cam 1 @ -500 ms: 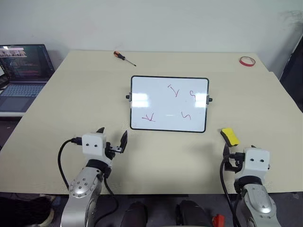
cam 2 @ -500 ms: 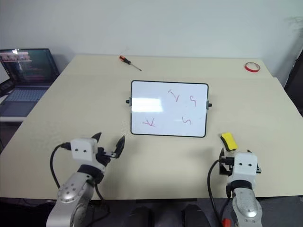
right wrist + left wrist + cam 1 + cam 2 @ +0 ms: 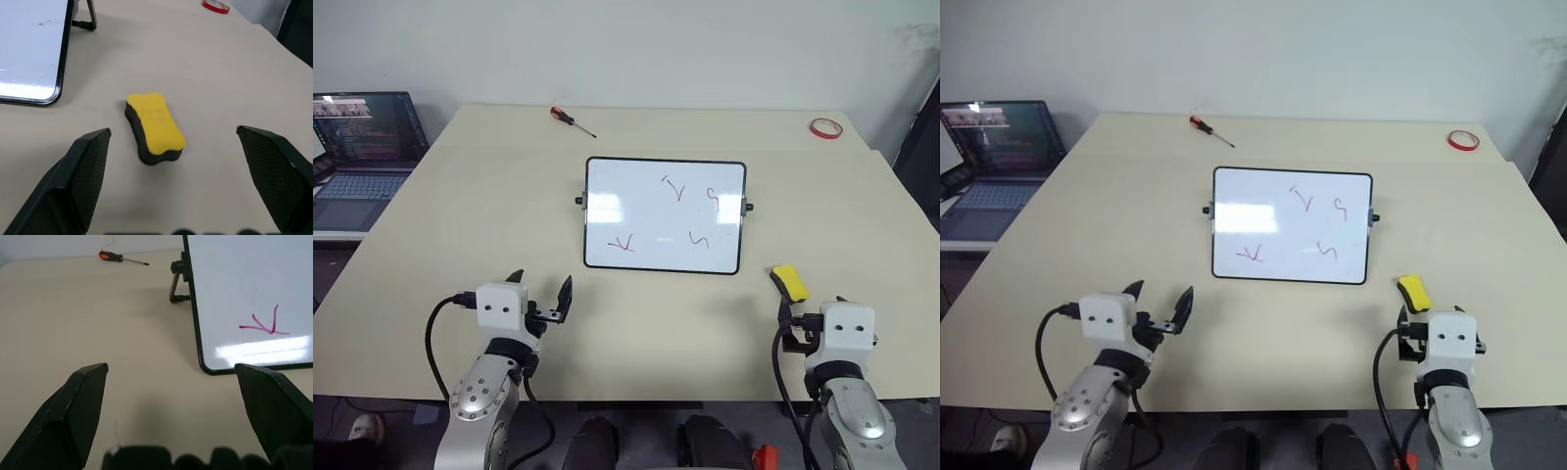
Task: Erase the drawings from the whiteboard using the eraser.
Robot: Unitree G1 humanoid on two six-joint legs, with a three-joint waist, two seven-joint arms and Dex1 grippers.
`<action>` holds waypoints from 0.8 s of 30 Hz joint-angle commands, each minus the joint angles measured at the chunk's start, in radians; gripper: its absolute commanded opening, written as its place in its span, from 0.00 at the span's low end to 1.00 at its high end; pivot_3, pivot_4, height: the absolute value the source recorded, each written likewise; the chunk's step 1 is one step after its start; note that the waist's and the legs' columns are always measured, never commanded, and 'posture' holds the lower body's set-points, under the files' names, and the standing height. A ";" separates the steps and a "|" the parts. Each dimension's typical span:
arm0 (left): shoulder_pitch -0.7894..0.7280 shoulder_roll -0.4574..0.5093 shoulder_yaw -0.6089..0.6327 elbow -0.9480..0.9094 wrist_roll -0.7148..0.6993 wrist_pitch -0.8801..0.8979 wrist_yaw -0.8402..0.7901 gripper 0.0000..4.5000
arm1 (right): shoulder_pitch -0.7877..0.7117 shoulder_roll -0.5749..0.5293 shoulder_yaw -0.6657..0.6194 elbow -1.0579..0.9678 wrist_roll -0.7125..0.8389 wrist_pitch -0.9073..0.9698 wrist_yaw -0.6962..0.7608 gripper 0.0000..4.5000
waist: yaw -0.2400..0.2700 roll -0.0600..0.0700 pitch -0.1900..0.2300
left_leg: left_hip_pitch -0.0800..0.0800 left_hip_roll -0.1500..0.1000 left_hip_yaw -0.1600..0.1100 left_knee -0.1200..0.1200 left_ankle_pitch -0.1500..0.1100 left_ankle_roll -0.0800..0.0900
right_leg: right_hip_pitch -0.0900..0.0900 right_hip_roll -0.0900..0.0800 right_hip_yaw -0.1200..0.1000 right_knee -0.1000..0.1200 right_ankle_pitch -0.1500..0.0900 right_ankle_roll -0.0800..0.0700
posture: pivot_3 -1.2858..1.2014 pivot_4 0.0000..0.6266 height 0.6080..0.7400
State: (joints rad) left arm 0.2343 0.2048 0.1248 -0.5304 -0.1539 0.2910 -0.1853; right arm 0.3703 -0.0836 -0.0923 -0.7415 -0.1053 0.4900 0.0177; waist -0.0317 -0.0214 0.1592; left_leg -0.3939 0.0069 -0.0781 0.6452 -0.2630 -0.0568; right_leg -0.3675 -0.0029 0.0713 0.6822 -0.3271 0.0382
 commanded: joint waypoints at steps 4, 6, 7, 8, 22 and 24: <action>-0.061 -0.014 0.009 0.017 -0.001 -0.047 0.012 1.00 | -0.033 -0.007 -0.020 -0.021 -0.015 -0.005 -0.017 0.99 | 0.000 0.000 0.000 | 0.000 0.000 0.000 0.000 0.000 0.000 | 0.000 0.000 0.000 0.000 0.000 0.000 | 0.52 0.24 1.00; -0.079 -0.015 0.005 0.028 -0.001 -0.053 0.009 1.00 | -0.035 -0.008 -0.023 -0.037 -0.012 0.008 -0.015 0.99 | 0.000 0.000 0.000 | 0.000 0.000 0.000 0.000 0.000 0.000 | 0.000 0.000 0.000 0.000 0.000 0.000 | 0.52 0.24 1.00; -0.081 -0.019 0.000 0.030 0.003 -0.054 0.012 1.00 | -0.033 -0.010 -0.030 -0.039 -0.007 0.009 -0.011 0.99 | 0.000 0.000 0.000 | 0.000 0.000 0.000 0.000 0.000 0.000 | 0.000 0.000 0.000 0.000 0.000 0.000 | 0.52 0.24 1.00; -0.078 -0.023 -0.005 0.034 0.007 -0.057 0.014 1.00 | -0.025 -0.014 -0.033 -0.037 -0.003 0.004 -0.005 0.99 | 0.000 0.000 0.000 | 0.000 0.000 0.000 0.000 0.000 0.000 | 0.000 0.000 0.000 0.000 0.000 0.000 | 0.52 0.24 1.00; -0.445 0.105 -0.176 0.193 -0.093 -0.063 -0.342 1.00 | -0.150 -0.113 -0.153 0.016 0.120 0.063 0.107 0.99 | 0.002 0.001 0.000 | 0.006 -0.002 0.000 0.000 0.001 0.000 | 0.009 0.004 -0.003 0.000 0.000 0.000 | 0.52 0.24 1.00; -0.536 0.110 -0.246 0.241 -0.136 -0.054 -0.469 1.00 | -0.169 -0.120 -0.160 0.038 0.149 0.077 0.128 0.99 | 0.001 0.001 0.000 | 0.008 -0.001 0.000 -0.001 0.001 0.000 | 0.010 0.004 -0.002 -0.001 0.000 0.000 | 0.52 0.24 1.00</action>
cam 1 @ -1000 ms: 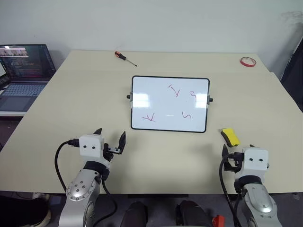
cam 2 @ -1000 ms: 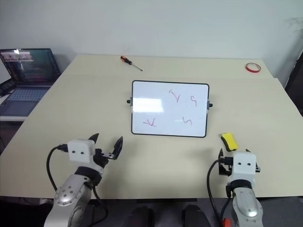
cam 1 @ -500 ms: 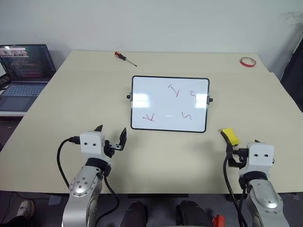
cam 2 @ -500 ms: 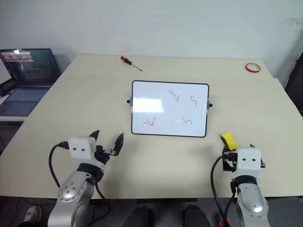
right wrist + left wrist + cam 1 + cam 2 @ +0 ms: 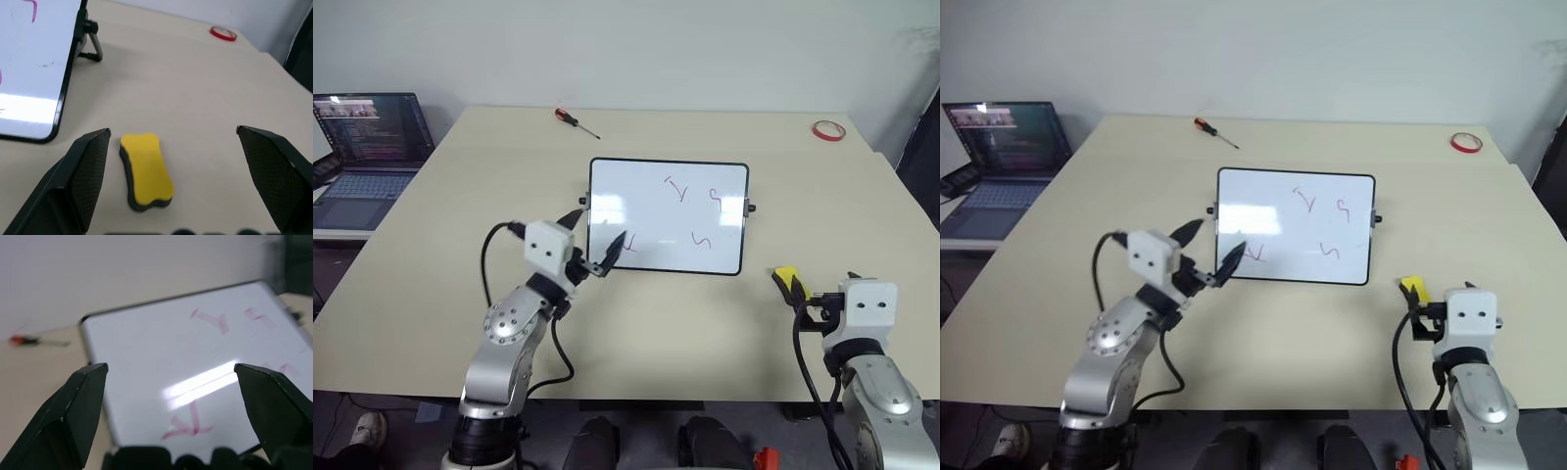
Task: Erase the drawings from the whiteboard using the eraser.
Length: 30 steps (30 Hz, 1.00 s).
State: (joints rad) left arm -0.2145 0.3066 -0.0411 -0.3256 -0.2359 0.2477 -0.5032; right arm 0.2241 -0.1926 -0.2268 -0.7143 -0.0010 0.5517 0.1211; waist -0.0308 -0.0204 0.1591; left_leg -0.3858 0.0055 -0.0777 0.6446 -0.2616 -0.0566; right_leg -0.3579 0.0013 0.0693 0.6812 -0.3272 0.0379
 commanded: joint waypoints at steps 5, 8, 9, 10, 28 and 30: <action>-0.208 0.019 -0.192 0.154 -0.060 -0.029 -0.340 1.00 | -0.057 -0.023 -0.015 0.078 0.095 0.046 0.064 0.99 | -0.004 0.001 0.000 | 0.000 0.000 0.000 0.000 0.000 0.000 | 0.000 0.000 0.001 0.000 0.000 0.000 | 0.52 0.24 1.00; -0.243 0.022 -0.236 0.213 -0.067 -0.019 -0.432 1.00 | -0.080 -0.026 -0.020 0.146 0.124 0.039 0.085 0.99 | -0.006 0.001 0.000 | 0.001 0.001 0.000 0.000 0.000 0.000 | 0.000 0.001 0.002 0.000 0.000 0.000 | 0.52 0.24 1.00; -0.250 0.026 -0.254 0.231 -0.064 -0.019 -0.464 1.00 | -0.087 -0.028 -0.021 0.167 0.135 0.034 0.092 0.99 | -0.006 0.002 0.001 | 0.001 0.001 0.000 0.000 0.000 0.000 | 0.000 0.001 0.002 0.000 0.000 0.000 | 0.52 0.24 1.00; -0.258 0.026 -0.265 0.251 -0.064 -0.017 -0.488 1.00 | -0.096 -0.033 -0.020 0.184 0.139 0.028 0.098 0.99 | -0.006 0.002 0.001 | 0.001 0.001 0.000 0.000 0.000 0.000 | 0.000 0.002 0.001 0.000 0.000 0.000 | 0.52 0.24 1.00; -0.294 -0.012 -0.286 0.344 0.009 -0.088 -0.497 1.00 | -0.196 -0.048 0.000 0.334 0.167 0.004 0.104 0.99 | -0.002 0.003 0.001 | 0.000 0.001 -0.001 0.000 0.000 0.000 | 0.000 0.001 0.002 0.000 0.000 0.000 | 0.52 0.24 1.00; -0.289 -0.009 -0.287 0.337 0.009 -0.087 -0.496 1.00 | -0.206 -0.045 -0.001 0.343 0.173 0.006 0.104 0.99 | -0.002 0.003 0.001 | 0.001 0.001 -0.001 0.000 0.000 0.000 | 0.000 0.001 0.002 0.000 0.000 0.000 | 0.52 0.24 1.00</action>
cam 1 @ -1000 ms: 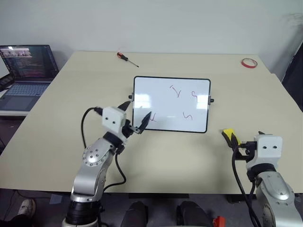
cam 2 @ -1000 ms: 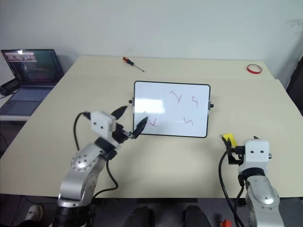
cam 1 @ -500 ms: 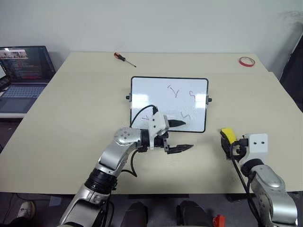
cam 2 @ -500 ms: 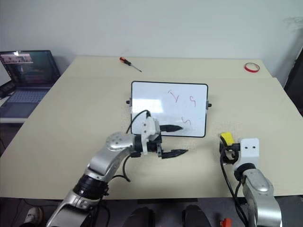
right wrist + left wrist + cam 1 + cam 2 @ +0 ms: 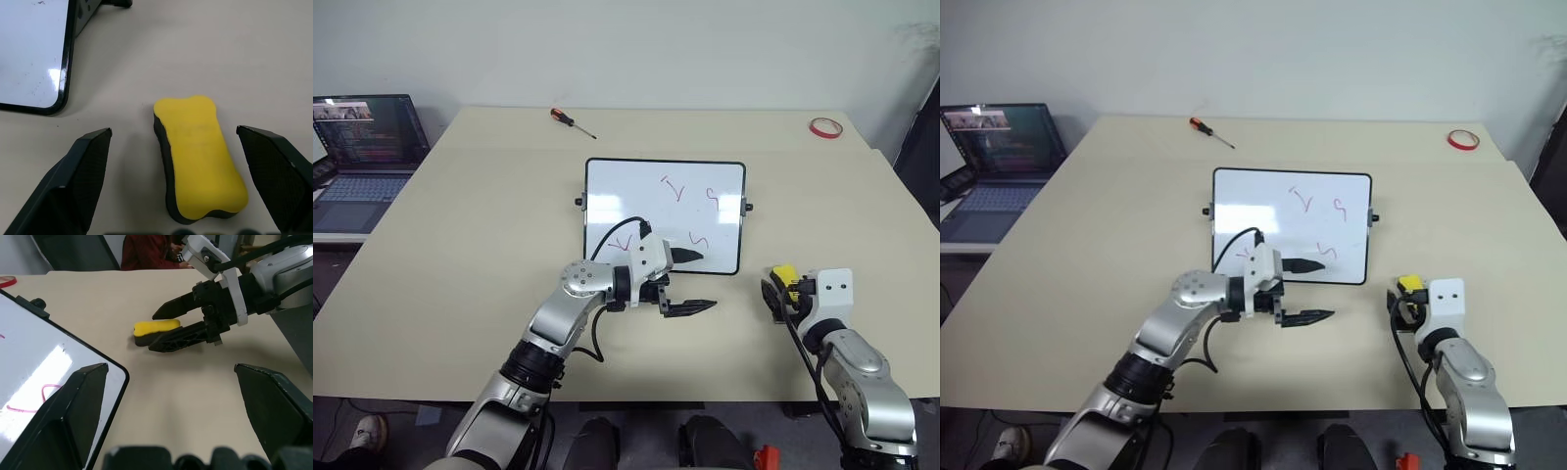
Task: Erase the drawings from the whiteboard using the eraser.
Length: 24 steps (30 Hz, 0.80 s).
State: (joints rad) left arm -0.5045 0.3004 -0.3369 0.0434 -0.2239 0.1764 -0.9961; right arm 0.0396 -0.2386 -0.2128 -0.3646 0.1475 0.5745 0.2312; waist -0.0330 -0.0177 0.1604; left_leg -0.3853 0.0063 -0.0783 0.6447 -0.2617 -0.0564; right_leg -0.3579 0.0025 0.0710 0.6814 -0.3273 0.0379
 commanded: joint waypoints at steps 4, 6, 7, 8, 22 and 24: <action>0.001 -0.003 0.009 -0.035 -0.003 -0.013 0.000 1.00 | -0.033 0.004 -0.015 0.005 0.031 -0.014 -0.010 0.99 | 0.000 0.000 0.000 | 0.000 0.000 0.000 0.000 0.000 0.000 | 0.000 0.000 0.000 0.000 0.000 0.000 | 0.52 0.24 1.00; -0.002 -0.004 0.009 -0.033 -0.003 -0.013 0.002 1.00 | -0.040 0.001 -0.014 0.012 0.034 -0.015 -0.012 0.99 | 0.000 0.000 0.000 | 0.000 0.000 0.000 0.000 0.000 0.000 | 0.000 0.000 0.000 0.000 0.000 0.000 | 0.52 0.24 1.00; -0.003 -0.004 0.010 -0.032 -0.002 -0.013 0.003 1.00 | -0.044 0.000 -0.013 0.016 0.036 -0.015 -0.015 0.99 | 0.000 0.000 0.000 | 0.000 0.000 0.000 0.000 0.000 0.000 | 0.000 0.000 0.000 0.000 0.000 0.000 | 0.52 0.24 1.00; -0.003 -0.004 0.009 -0.033 -0.003 -0.013 0.003 1.00 | -0.048 0.001 -0.015 0.019 0.039 -0.013 -0.018 0.99 | 0.000 0.000 0.000 | 0.000 0.000 0.000 0.000 0.000 0.000 | 0.000 0.000 0.000 0.000 0.000 0.000 | 0.52 0.24 1.00; -0.011 -0.007 0.010 -0.024 0.000 -0.015 0.005 1.00 | -0.068 0.010 -0.039 0.035 0.071 0.022 -0.060 0.99 | 0.000 0.000 0.000 | 0.000 0.000 0.000 0.000 0.000 0.000 | 0.000 0.000 0.000 0.000 0.000 0.000 | 0.52 0.24 1.00; -0.013 -0.008 0.011 -0.021 0.001 -0.017 0.005 1.00 | -0.069 0.010 -0.041 0.038 0.077 0.025 -0.065 0.99 | 0.000 0.000 0.000 | 0.000 0.000 0.000 0.000 0.000 0.000 | 0.000 0.000 0.000 0.000 0.000 0.000 | 0.52 0.24 1.00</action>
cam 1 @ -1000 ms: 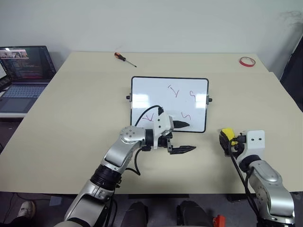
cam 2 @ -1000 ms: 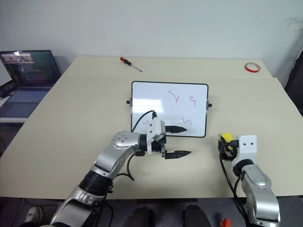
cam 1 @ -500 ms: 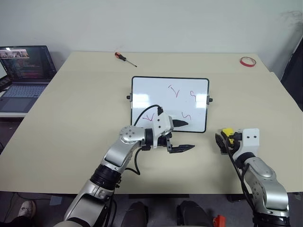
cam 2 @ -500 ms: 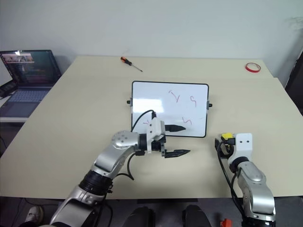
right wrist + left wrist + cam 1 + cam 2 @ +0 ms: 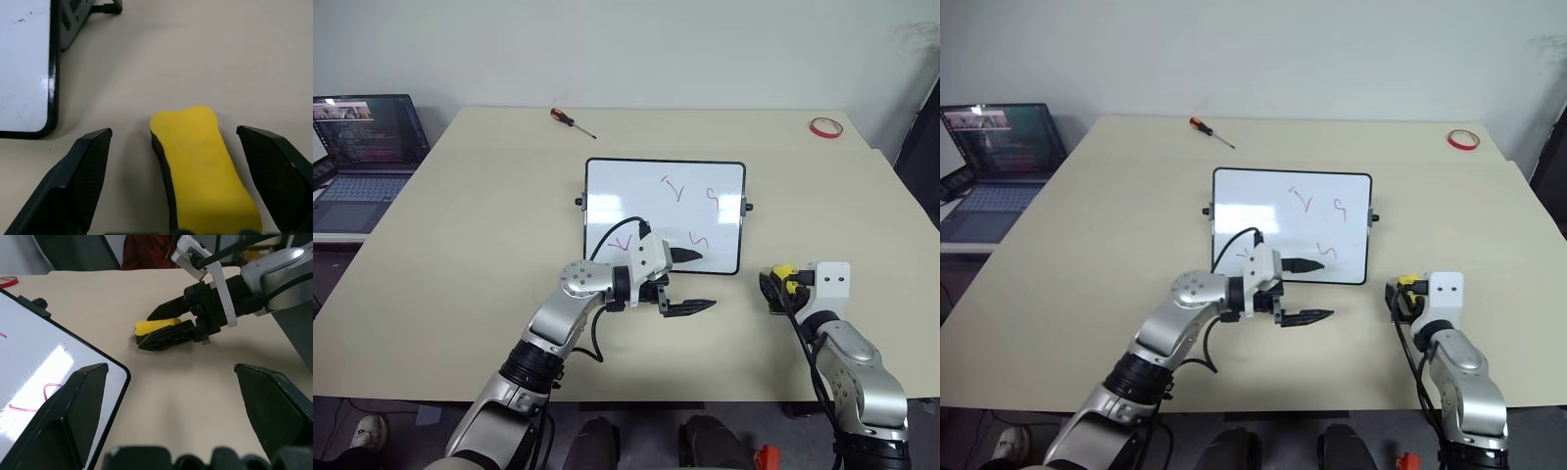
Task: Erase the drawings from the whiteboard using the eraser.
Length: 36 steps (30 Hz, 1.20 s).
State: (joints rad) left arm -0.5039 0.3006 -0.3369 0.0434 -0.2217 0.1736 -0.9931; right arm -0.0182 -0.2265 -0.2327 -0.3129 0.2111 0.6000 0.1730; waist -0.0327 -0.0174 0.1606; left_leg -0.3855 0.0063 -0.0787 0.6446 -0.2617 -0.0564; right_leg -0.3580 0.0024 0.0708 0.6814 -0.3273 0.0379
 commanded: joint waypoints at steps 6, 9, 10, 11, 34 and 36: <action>-0.018 -0.008 0.012 -0.017 0.002 -0.020 0.002 1.00 | -0.017 -0.005 -0.024 0.000 0.022 -0.001 -0.017 0.99 | 0.000 0.000 0.000 | 0.000 0.000 0.000 0.000 0.000 0.000 | 0.000 0.000 0.000 0.000 0.000 0.000 | 0.52 0.24 1.00; -0.020 -0.009 0.013 -0.014 0.003 -0.023 0.003 1.00 | -0.019 -0.004 -0.024 0.002 0.023 -0.002 -0.018 0.99 | 0.000 0.000 0.000 | 0.000 0.000 0.000 0.000 0.000 0.000 | 0.000 0.000 0.000 0.000 0.000 0.000 | 0.52 0.24 1.00; -0.020 -0.010 0.013 -0.014 0.003 -0.023 0.003 1.00 | -0.019 -0.004 -0.024 0.003 0.024 -0.002 -0.019 0.99 | 0.000 0.000 0.000 | 0.000 0.000 0.000 0.000 0.000 0.000 | 0.000 0.000 0.000 0.000 0.000 0.000 | 0.52 0.24 1.00; -0.021 -0.010 0.013 -0.013 0.003 -0.023 0.003 1.00 | -0.020 -0.004 -0.024 0.003 0.025 -0.003 -0.020 0.96 | 0.000 0.000 0.000 | 0.000 0.000 0.000 0.000 0.000 0.000 | 0.000 0.000 0.000 0.000 0.000 0.000 | 0.52 0.24 1.00; -0.024 -0.019 0.043 -0.019 0.041 -0.056 0.065 1.00 | -0.024 -0.002 -0.004 -0.041 0.010 -0.049 -0.065 0.28 | -0.001 0.001 0.000 | 0.000 0.000 0.000 0.000 0.000 0.000 | 0.000 0.000 0.000 0.000 0.000 0.000 | 0.52 0.24 1.00; -0.015 -0.018 0.066 -0.026 0.064 -0.080 0.120 1.00 | -0.027 -0.003 0.015 -0.067 -0.010 -0.075 -0.070 0.28 | -0.001 0.001 0.001 | 0.000 0.000 0.000 0.000 0.000 0.000 | -0.001 0.000 0.000 0.000 0.000 0.000 | 0.52 0.24 1.00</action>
State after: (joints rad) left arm -0.5207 0.2827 -0.3062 0.0666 -0.1707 0.1270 -0.9118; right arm -0.0300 -0.2239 -0.2253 -0.3177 0.2149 0.5671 0.1074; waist -0.0341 -0.0162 0.1614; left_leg -0.3856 0.0065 -0.0786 0.6443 -0.2617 -0.0564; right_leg -0.3587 0.0025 0.0713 0.6814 -0.3273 0.0379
